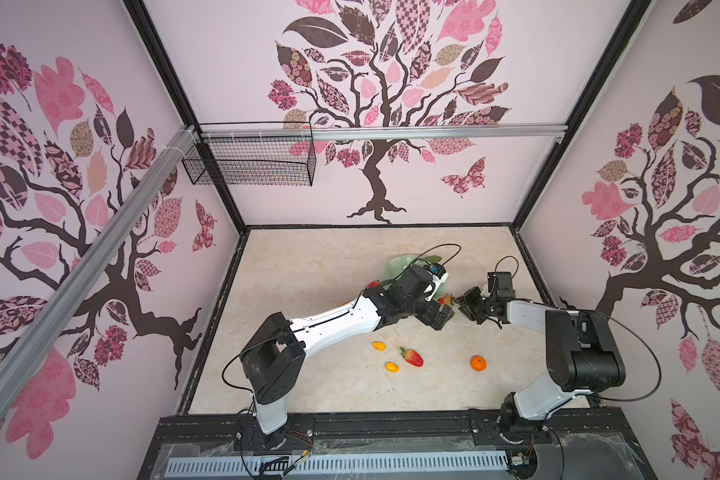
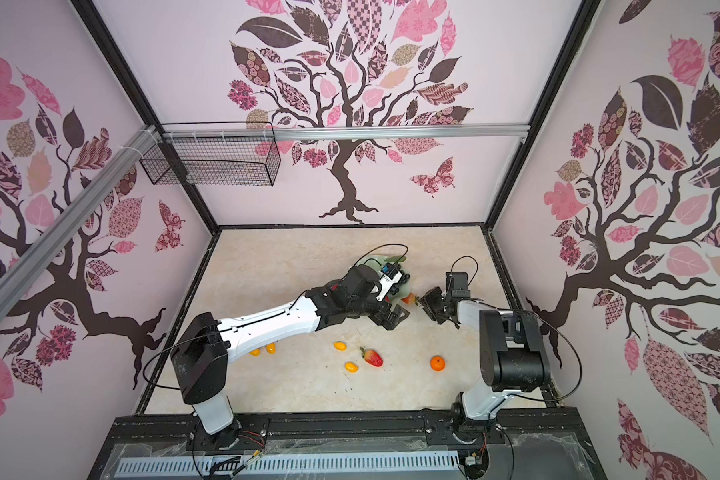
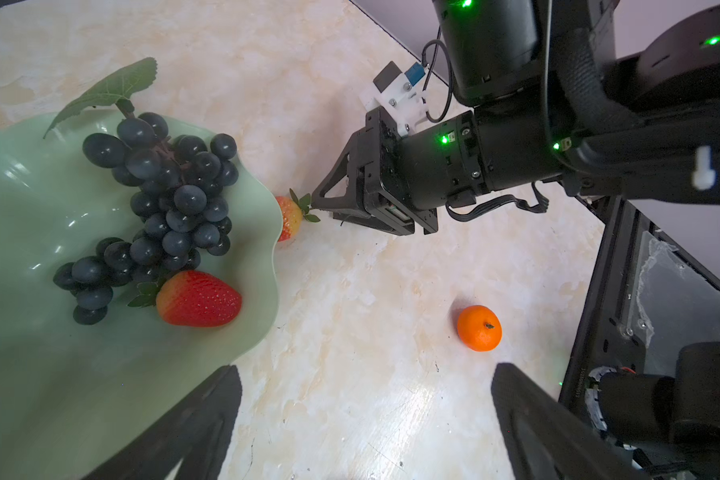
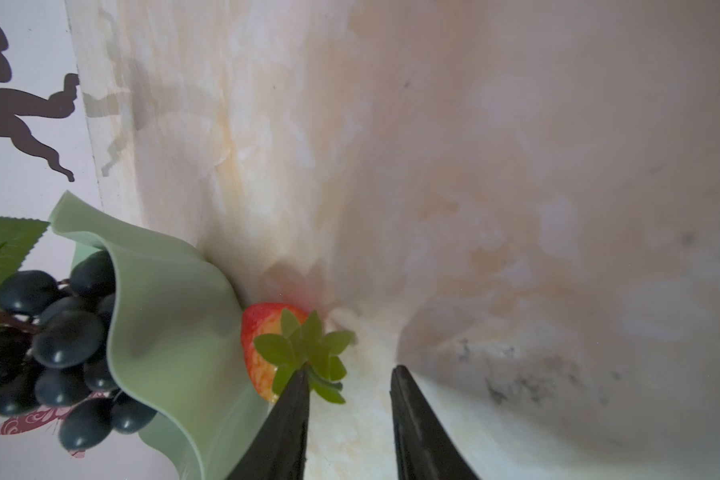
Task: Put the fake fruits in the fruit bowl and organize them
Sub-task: 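Lower the right gripper and close it on the red-and-yellow strawberry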
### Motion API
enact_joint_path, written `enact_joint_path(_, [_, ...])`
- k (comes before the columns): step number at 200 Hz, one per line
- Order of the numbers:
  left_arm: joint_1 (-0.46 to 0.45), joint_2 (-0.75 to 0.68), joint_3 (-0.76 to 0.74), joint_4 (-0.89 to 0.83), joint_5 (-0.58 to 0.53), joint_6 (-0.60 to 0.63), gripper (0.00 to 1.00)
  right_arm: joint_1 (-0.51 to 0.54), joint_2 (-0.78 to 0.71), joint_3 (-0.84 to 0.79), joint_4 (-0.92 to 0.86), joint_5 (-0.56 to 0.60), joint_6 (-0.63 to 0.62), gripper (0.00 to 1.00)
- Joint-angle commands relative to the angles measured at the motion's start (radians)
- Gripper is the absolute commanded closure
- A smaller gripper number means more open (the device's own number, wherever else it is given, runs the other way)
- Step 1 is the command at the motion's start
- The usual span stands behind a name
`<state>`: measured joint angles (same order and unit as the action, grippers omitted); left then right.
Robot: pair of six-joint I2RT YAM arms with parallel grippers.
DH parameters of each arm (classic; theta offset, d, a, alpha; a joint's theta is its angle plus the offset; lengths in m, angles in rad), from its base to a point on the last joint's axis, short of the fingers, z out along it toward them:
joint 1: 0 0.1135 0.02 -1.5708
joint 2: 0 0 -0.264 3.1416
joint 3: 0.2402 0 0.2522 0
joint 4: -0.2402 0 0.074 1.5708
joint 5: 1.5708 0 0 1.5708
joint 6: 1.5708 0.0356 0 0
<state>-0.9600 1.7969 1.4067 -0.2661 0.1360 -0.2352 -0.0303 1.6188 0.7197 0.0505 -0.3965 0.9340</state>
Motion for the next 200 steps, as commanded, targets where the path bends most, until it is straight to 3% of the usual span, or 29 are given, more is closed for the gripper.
enact_joint_path(1, [0.002,0.017,0.055,-0.001,0.005,0.0,0.02,-0.008,0.035,0.036,0.012,-0.015,0.018,0.64])
enact_joint_path(136, [0.001,0.038,0.065,-0.009,0.024,-0.009,0.02,-0.009,0.152,0.072,0.079,-0.041,0.059,0.64])
enact_joint_path(200, [0.001,0.036,0.067,-0.009,0.025,-0.006,0.02,-0.011,0.207,0.119,0.085,-0.043,0.069,0.71])
